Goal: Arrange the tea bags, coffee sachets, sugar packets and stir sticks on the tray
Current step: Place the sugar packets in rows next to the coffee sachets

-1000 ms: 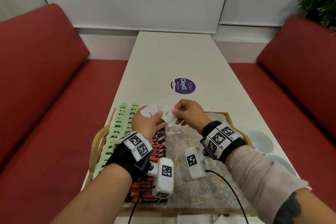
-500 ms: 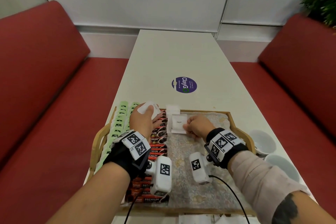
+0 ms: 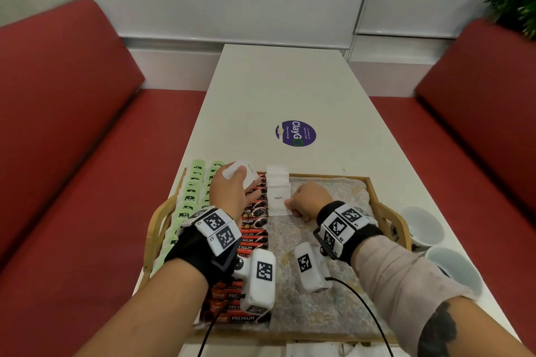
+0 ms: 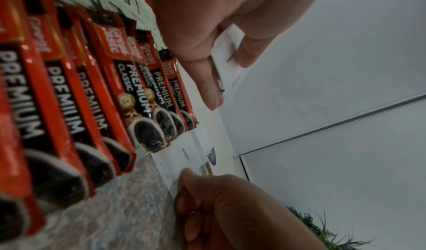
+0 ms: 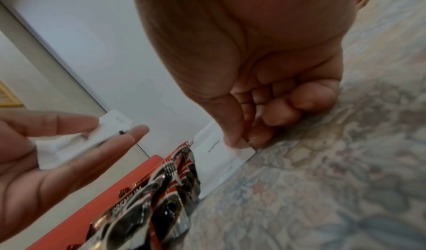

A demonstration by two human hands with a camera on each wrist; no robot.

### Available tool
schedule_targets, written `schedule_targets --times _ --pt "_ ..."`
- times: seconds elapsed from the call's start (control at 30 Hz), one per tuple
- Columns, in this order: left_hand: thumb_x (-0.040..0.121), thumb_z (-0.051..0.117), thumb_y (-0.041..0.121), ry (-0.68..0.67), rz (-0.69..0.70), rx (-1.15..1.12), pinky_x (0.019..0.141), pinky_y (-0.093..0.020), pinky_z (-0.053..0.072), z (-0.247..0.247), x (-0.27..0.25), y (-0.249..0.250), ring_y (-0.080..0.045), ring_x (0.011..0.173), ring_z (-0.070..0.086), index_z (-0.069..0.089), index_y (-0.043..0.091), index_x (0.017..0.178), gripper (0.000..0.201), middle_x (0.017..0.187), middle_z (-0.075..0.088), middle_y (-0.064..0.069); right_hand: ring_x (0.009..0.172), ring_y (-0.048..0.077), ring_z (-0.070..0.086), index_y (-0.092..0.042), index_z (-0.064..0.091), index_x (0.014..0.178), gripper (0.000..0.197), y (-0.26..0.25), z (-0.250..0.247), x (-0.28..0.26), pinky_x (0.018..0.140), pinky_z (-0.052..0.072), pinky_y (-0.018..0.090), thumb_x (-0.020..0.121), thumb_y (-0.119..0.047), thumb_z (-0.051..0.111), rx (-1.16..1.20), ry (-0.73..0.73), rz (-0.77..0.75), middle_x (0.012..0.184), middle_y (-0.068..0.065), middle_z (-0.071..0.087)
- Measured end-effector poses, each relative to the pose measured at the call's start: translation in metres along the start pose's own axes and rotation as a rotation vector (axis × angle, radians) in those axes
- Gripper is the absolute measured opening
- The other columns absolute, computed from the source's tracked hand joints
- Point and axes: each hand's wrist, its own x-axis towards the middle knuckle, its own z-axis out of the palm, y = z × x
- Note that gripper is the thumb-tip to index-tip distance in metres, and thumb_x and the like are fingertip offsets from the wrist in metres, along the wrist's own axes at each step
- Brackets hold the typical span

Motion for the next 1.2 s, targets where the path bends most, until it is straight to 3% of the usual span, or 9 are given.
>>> schedule_targets --times 0.1,0.3,0.47,0.6,0.73,0.83,0.9,1.1,1.2 --pt "0.093 0.043 0.0 0.018 0.0 0.025 0.074 -0.036 0.057 0.0 0.003 -0.001 -0.033 0.105 0.06 0.054 0.01 0.113 0.025 0.121 0.057 -0.018 0.073 0.026 0.055 -0.005 0.057 0.078 0.019 0.001 0.001 0.002 0.075 0.051 0.032 0.09 -0.019 0.054 -0.024 0.016 -0.025 0.08 0.011 0.059" --pt "0.092 0.043 -0.009 -0.031 0.052 0.108 0.065 -0.022 0.057 0.0 0.002 -0.003 -0.022 0.097 0.059 0.051 0.007 0.112 0.028 0.113 0.056 -0.011 0.065 0.022 0.053 -0.011 0.051 0.064 0.027 0.002 0.001 0.003 0.062 0.044 0.026 0.089 -0.02 0.055 -0.051 0.024 -0.01 0.064 0.003 0.053" --pt "0.088 0.061 0.0 -0.054 0.059 0.233 0.065 -0.024 0.058 -0.007 0.007 -0.002 -0.024 0.095 0.066 0.05 0.005 0.121 0.035 0.111 0.063 -0.01 0.082 0.021 0.053 -0.011 0.053 0.091 0.011 0.001 -0.01 -0.005 0.07 0.037 0.028 0.095 -0.021 0.05 0.166 0.228 -0.197 0.09 0.005 0.059" --pt "0.083 0.069 0.003 -0.044 0.156 0.387 0.06 -0.024 0.057 -0.008 0.007 0.0 -0.017 0.075 0.065 0.058 0.007 0.106 0.026 0.092 0.067 -0.006 0.086 0.02 0.059 -0.013 0.063 0.095 0.017 -0.011 -0.019 -0.014 0.073 0.043 0.032 0.095 -0.026 0.052 0.406 0.264 -0.405 0.089 0.001 0.065" --pt "0.076 0.076 0.01 -0.071 0.27 0.571 0.06 -0.03 0.053 -0.006 0.007 0.002 -0.015 0.058 0.06 0.069 0.014 0.088 0.015 0.072 0.067 0.0 0.077 0.013 0.057 -0.013 0.066 0.09 0.012 -0.015 -0.023 -0.021 0.067 0.041 0.025 0.091 -0.024 0.061 0.259 0.19 -0.502 0.085 0.001 0.067" --pt "0.073 0.079 0.012 -0.109 0.305 0.64 0.056 -0.02 0.045 -0.003 0.005 0.005 -0.009 0.058 0.058 0.07 0.017 0.086 0.016 0.071 0.067 0.003 0.064 0.01 0.048 -0.016 0.059 0.073 0.016 -0.012 -0.022 -0.023 0.058 0.035 0.023 0.085 -0.02 0.068 0.229 0.206 -0.48 0.07 -0.003 0.058" --pt "0.072 0.08 0.011 -0.124 0.3 0.662 0.058 -0.019 0.048 -0.001 0.004 0.005 -0.009 0.062 0.06 0.069 0.018 0.087 0.02 0.074 0.067 0.002 0.06 0.006 0.048 -0.023 0.054 0.067 0.023 -0.009 -0.02 -0.024 0.056 0.035 0.02 0.082 -0.019 0.072 0.274 0.195 -0.458 0.067 -0.005 0.056" --pt "0.077 0.076 0.012 -0.103 0.261 0.644 0.077 -0.036 0.057 -0.003 0.005 0.0 -0.016 0.081 0.066 0.064 0.02 0.094 0.023 0.087 0.069 0.003 0.052 0.013 0.048 -0.01 0.051 0.067 0.024 0.007 -0.012 -0.019 0.058 0.044 0.029 0.088 -0.011 0.064 0.397 0.161 -0.301 0.063 0.003 0.053" --pt "0.082 0.071 0.009 -0.084 0.252 0.596 0.062 -0.023 0.057 -0.004 0.004 -0.001 -0.019 0.081 0.065 0.062 0.014 0.1 0.021 0.091 0.065 0.002 0.049 0.017 0.058 -0.011 0.049 0.065 0.029 0.017 -0.008 -0.016 0.055 0.051 0.033 0.092 -0.007 0.058 0.423 0.101 -0.169 0.058 0.004 0.056"
